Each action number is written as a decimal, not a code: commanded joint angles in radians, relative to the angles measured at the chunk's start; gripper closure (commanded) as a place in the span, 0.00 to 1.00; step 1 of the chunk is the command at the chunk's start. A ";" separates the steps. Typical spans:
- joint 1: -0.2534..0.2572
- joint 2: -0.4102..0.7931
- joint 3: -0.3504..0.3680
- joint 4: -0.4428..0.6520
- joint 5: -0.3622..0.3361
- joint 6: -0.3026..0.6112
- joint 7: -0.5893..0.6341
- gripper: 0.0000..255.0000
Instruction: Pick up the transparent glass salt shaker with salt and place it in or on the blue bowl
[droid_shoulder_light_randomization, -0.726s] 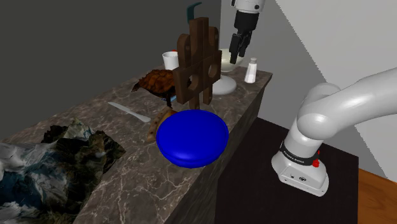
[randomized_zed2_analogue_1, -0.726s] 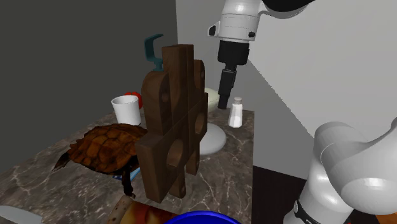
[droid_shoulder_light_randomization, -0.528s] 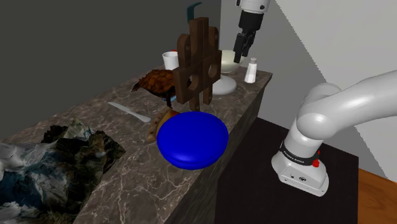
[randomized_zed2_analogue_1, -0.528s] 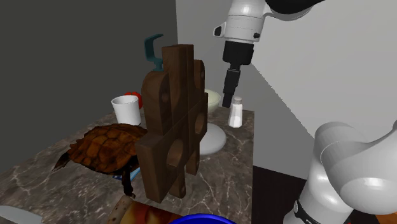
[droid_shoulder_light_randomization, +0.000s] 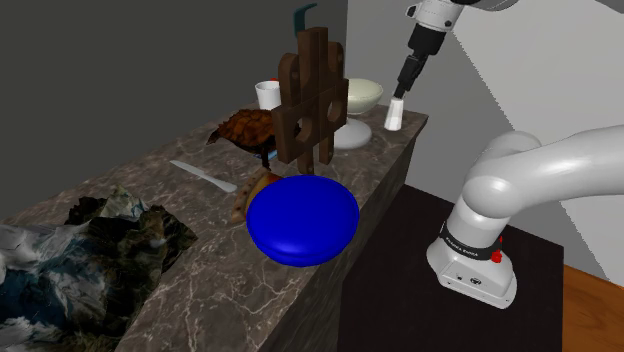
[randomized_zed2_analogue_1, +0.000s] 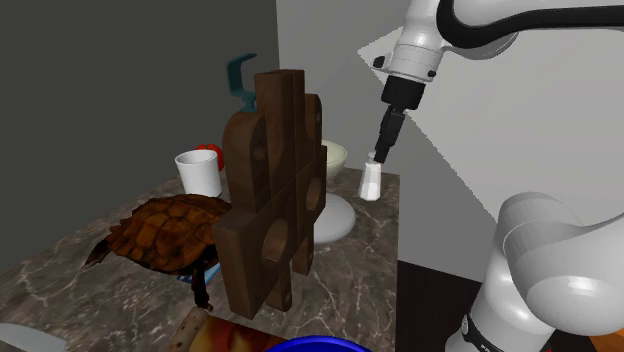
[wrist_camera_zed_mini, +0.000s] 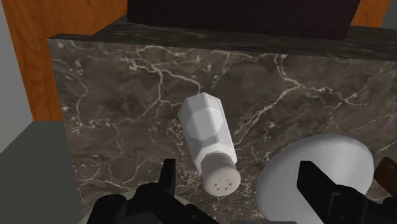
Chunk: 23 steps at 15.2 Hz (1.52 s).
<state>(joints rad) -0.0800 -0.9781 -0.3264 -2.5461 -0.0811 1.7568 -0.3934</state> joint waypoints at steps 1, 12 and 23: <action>-0.016 -0.020 -0.047 -0.011 -0.017 0.007 -0.043 0.00; -0.017 -0.014 -0.058 -0.109 -0.026 0.111 -0.042 0.00; -0.017 -0.014 -0.058 -0.109 -0.026 0.110 -0.042 1.00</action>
<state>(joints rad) -0.0975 -0.9926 -0.3847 -2.6551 -0.1072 1.8673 -0.4350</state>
